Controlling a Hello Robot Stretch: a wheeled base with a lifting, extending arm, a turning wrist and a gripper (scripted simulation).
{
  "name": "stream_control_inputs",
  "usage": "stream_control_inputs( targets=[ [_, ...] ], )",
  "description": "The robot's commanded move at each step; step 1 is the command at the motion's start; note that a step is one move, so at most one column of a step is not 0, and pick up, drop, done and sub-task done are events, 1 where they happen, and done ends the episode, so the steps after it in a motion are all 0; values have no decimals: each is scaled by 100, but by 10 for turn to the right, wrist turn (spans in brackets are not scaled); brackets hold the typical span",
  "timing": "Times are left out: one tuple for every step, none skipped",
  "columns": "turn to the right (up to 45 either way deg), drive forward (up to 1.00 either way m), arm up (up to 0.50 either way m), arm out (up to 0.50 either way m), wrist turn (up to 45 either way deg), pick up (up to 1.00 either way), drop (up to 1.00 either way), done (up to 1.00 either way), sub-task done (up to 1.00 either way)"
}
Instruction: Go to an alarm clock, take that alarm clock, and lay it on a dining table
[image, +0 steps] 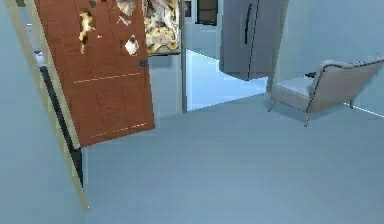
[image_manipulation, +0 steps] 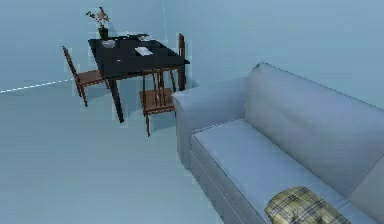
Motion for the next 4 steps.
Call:
stream_control_inputs(
  targets=[
    [0,40,0,0,0,0,0,0,0],
    [-270,0,0,0,0,0,0,0,0],
    [0,15,0,0,0,0,0,0,0],
    [120,0,0,0,0,0,0,0,0]
  ],
)
